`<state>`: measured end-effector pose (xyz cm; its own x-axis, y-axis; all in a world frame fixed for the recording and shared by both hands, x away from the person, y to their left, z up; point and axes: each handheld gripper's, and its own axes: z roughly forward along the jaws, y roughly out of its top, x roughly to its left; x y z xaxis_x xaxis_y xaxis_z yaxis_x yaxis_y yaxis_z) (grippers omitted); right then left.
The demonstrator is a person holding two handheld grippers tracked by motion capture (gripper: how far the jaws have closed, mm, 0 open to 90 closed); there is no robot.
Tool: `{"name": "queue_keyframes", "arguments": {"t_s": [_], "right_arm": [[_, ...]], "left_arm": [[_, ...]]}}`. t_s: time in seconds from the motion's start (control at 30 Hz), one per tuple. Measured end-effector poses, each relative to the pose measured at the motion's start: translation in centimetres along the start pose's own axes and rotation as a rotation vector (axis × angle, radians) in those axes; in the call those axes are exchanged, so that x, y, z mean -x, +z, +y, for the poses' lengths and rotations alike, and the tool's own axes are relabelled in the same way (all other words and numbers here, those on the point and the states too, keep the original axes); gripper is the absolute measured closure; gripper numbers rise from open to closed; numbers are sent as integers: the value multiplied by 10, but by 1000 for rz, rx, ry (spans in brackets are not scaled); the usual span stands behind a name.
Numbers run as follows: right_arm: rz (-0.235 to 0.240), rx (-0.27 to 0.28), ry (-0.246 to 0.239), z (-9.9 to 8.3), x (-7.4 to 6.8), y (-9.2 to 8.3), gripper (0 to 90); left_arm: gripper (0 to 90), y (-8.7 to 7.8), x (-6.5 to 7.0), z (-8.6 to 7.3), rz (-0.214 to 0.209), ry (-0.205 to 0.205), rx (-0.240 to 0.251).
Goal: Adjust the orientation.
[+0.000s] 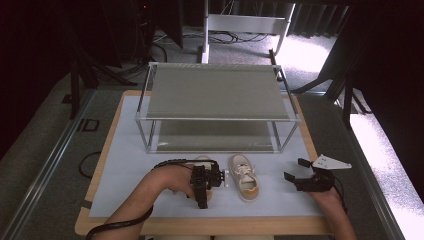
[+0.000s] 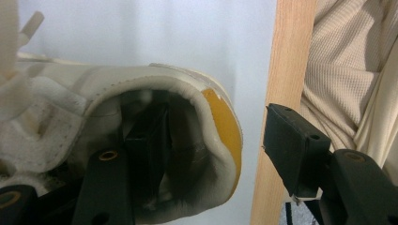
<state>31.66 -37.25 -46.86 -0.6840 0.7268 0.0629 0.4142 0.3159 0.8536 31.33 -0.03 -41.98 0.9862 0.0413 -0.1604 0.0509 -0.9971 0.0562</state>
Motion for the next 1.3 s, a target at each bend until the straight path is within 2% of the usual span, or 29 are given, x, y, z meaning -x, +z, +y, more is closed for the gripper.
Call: {"name": "queue_keyframes", "arguments": {"t_s": [0.17, 0.33, 0.53, 0.67, 0.8, 0.93, 1.0, 1.07, 1.13, 1.2, 1.3], "right_arm": [[63, -141, -97, 12, -5, -5, 125], [69, -288, -207, 29, -11, -10, 134], [88, -525, -349, 44, -24, -7, 134], [103, -655, -424, 50, -33, -3, 134], [107, -725, -478, 58, -40, 1, 134], [119, -756, -522, 65, -47, 3, 142], [154, -834, -559, 70, -53, 8, 153], [153, -914, -594, 70, -58, 13, 155], [152, -960, -619, 70, -63, 17, 155], [148, -975, -641, 74, -69, 19, 155], [165, -949, -664, 82, -76, 19, 156]], "left_arm": [[425, 0, 0, 1, 2, -1, -9], [426, 0, 0, 1, -5, -11, -9], [427, -1, 0, 2, -5, -12, -20], [427, -2, 0, 3, -5, -13, -18], [427, -3, 0, 3, -8, -12, -18], [428, -3, 0, 3, -10, -16, -17], [427, -3, 1, 3, -12, -17, -18], [427, -3, 1, 2, -12, -18, -19], [427, -2, 0, 2, -12, -20, -20], [427, -2, 0, 2, -13, -21, -19], [427, -1, 0, 2, -14, -22, -21]]}}
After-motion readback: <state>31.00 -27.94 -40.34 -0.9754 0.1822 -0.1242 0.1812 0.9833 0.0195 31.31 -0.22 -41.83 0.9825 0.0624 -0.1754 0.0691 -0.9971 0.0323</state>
